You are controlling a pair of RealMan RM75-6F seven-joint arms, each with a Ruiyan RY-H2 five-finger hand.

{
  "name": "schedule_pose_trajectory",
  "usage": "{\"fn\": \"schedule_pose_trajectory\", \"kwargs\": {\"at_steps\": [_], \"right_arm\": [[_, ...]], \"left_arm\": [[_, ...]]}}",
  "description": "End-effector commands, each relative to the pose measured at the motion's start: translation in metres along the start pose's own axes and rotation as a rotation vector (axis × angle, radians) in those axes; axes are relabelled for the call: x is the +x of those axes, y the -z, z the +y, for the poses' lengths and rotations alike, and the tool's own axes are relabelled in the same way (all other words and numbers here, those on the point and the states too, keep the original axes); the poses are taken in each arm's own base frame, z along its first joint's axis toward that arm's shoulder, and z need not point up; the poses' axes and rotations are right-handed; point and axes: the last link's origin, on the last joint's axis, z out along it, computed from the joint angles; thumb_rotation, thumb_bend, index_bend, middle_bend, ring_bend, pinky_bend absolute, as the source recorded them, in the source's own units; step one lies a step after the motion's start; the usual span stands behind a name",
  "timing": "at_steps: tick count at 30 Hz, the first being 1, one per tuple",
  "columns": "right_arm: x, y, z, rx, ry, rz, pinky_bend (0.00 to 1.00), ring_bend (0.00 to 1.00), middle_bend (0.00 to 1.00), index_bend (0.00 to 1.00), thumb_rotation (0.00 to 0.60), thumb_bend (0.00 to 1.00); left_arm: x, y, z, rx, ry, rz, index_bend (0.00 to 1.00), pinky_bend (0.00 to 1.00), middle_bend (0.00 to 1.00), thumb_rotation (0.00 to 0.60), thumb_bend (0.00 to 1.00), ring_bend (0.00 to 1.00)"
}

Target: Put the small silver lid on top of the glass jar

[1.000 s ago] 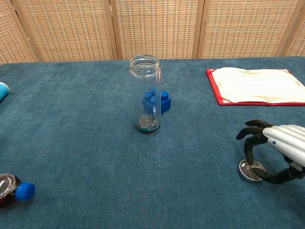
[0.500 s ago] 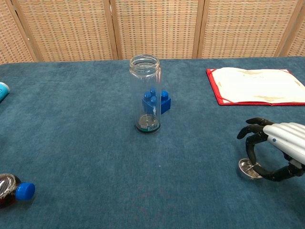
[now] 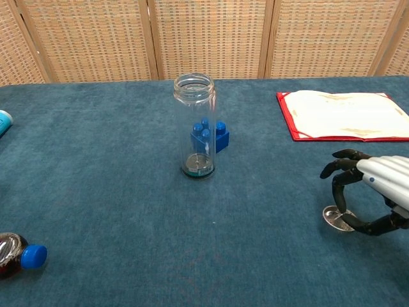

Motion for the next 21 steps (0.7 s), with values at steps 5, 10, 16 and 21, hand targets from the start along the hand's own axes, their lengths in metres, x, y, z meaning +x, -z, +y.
{"fn": "schedule_pose_trajectory", "kwargs": {"at_steps": [5,10,16,21], "right_arm": [[0.039,-0.004,-0.003,0.018,0.045,0.095,0.33,0.09,0.32,0.62,0.6,0.59],[0.069,-0.007,-0.005,0.023,0.087,0.144,0.33,0.09,0.32,0.63,0.6,0.59],[0.136,-0.017,-0.018,0.036,0.162,0.257,0.34,0.09,0.32,0.63,0.6,0.59],[0.174,-0.027,-0.038,0.053,0.205,0.279,0.34,0.09,0.31,0.63,0.6,0.59]], "left_arm": [[0.001,0.001,0.0,-0.001,0.001,0.004,0.0,0.0,0.0,0.6,0.2,0.0],[0.002,0.001,0.0,-0.003,0.002,0.009,0.0,0.0,0.0,0.6,0.2,0.0],[0.003,0.002,0.001,-0.004,0.005,0.01,0.0,0.0,0.0,0.6,0.2,0.0],[0.004,0.001,0.0,-0.003,0.007,0.014,0.0,0.0,0.0,0.6,0.2,0.0]]}}
